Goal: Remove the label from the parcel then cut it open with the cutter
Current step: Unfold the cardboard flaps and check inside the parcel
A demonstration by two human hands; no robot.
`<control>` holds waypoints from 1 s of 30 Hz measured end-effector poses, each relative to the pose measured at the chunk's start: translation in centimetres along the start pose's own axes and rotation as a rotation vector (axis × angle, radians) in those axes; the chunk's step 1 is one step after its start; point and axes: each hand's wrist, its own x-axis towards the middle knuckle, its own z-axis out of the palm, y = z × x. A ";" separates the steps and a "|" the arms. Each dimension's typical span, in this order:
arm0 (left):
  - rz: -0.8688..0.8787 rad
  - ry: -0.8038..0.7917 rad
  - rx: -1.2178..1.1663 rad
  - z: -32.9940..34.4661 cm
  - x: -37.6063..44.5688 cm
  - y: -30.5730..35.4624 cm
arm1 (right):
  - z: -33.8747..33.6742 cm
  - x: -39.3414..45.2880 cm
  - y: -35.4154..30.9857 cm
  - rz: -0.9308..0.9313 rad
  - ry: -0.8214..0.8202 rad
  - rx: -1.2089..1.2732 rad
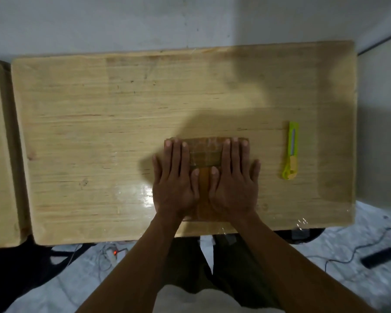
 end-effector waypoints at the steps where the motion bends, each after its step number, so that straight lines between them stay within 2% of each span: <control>1: -0.001 -0.001 -0.001 0.0 0.0 0.0 | -0.1 0.0 -0.1 0.004 -0.007 -0.001; 6: 0.003 -0.018 0.000 0.0 -0.1 0.0 | -0.5 0.1 -0.3 0.006 -0.038 0.002; 13: -0.040 0.025 -0.051 -0.1 -0.4 0.4 | -0.8 -0.4 -0.3 0.001 0.012 0.016; 16: -0.119 0.016 -0.080 -0.5 -1.0 0.8 | -1.1 -0.8 -0.4 0.027 0.031 0.044; 20: -0.284 -0.039 -0.148 -0.9 -1.5 1.6 | -0.9 -2.4 -0.1 0.212 0.057 0.120; 26: -0.321 0.022 -0.197 -1.7 -1.8 2.0 | 0.0 -3.4 0.0 0.202 0.203 0.083; 28: -0.363 0.030 -0.286 -2.4 -1.5 2.3 | 0.2 -3.2 0.1 0.202 0.225 0.155; 30: -0.419 0.016 -0.478 -3.4 -1.0 2.4 | 0.1 -3.2 0.4 0.199 0.195 0.256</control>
